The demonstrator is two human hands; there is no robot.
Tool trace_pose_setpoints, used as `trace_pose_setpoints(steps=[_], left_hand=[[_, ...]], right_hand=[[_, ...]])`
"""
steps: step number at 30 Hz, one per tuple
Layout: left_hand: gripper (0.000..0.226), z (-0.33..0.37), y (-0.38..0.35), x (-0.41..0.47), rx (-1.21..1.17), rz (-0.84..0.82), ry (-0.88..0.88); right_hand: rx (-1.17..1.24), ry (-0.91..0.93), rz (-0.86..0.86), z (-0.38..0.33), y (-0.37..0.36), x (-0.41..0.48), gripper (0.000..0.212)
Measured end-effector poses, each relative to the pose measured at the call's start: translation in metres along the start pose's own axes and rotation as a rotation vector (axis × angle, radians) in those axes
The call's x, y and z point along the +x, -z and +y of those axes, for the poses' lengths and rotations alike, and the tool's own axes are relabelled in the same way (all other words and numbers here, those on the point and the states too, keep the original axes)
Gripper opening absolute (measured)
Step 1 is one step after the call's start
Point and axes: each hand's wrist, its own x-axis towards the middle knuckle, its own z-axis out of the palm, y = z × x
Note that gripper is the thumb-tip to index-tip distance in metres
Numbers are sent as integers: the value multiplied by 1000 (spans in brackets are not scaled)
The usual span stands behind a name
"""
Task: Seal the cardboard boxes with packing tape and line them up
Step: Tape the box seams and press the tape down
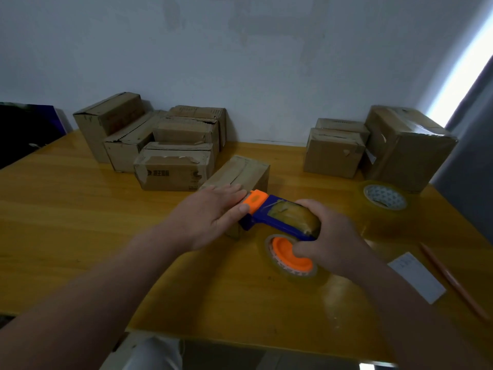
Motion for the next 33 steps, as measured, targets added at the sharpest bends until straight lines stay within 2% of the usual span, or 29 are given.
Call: trace_pose_setpoints(steps=[7,16,20,23,27,33], left_hand=[[86,-10,-4,4,-13,39,-17],[81,-12,-4,8,-43,76,1],[78,-12,-5,8,-71,125,23],[65,-11,-3,10,-89,153,39],[69,-7,2,12,-101,168,82],[64,-4,3,13,-105,179,97]], right_hand=[[51,-36,-8,5,9,-10,74],[-17,7,-14,6,42,-32,61],[-112,-46,-74,5,43,-28,71],[-184,-109,-165,-3,32,-9,79],[-301,-121,-233,-19,24,15,74],[-310,-191,-308,-34,25,34,68]])
